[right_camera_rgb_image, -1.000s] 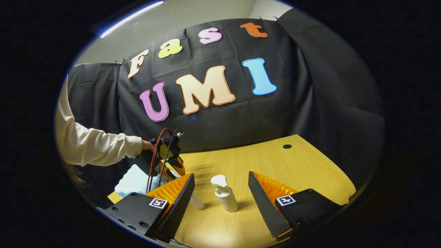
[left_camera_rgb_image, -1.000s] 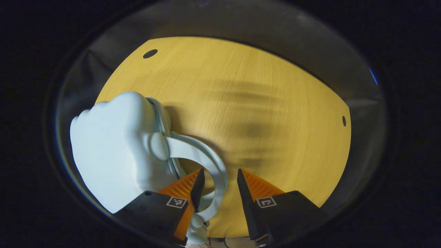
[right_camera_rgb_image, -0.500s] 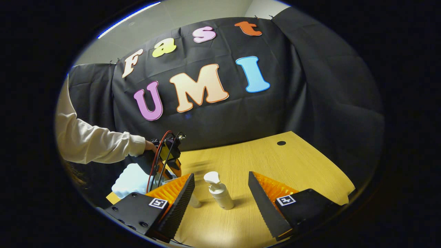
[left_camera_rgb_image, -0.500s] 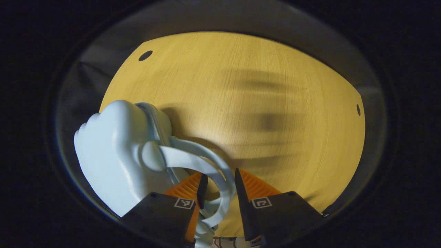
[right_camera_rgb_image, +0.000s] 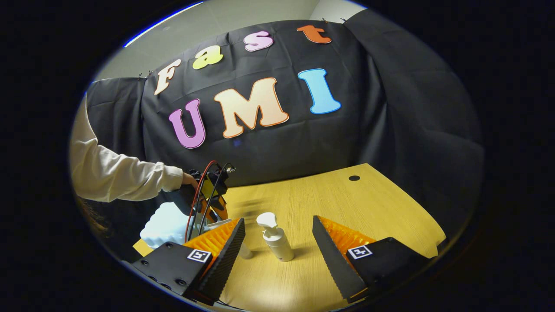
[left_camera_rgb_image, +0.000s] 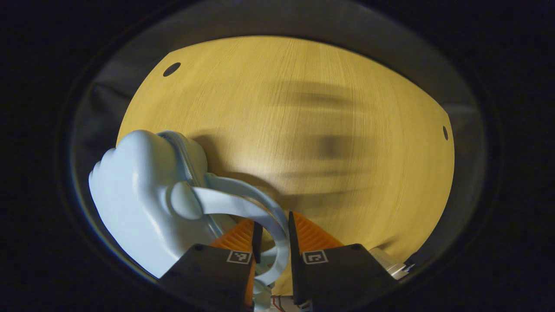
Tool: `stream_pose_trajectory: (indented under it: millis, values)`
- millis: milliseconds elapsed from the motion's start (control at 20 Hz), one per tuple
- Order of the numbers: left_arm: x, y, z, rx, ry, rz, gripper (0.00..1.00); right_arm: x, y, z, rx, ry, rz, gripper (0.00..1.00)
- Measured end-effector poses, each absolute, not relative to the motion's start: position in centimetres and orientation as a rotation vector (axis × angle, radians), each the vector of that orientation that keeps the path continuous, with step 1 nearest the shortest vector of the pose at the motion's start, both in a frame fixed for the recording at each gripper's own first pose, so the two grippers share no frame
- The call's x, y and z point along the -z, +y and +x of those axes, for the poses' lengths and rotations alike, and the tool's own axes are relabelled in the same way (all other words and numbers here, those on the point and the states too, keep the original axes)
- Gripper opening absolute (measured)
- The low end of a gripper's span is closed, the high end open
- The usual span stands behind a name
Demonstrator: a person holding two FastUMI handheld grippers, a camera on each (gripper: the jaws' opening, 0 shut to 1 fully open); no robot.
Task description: First open the suitcase, pack the skin care products into it, and then close the suitcase.
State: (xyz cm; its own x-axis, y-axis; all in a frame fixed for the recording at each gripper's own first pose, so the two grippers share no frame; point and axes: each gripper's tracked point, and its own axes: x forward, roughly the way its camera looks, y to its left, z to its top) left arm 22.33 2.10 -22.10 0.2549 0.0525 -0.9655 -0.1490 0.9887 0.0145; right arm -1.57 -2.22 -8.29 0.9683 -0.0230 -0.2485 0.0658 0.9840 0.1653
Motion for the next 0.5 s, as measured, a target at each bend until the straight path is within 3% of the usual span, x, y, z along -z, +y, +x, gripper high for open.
stream_pose_trajectory:
  millis: [300,500]
  values:
    - [22.5,2.3,21.7,-0.143,1.325,-0.179,0.06,8.2,-2.3,-2.0,0.044,0.246,0.155,0.98]
    - [21.0,1.9,21.9,-0.115,1.289,-0.204,0.05,8.0,-2.1,-2.4,0.035,0.248,0.151,0.98]
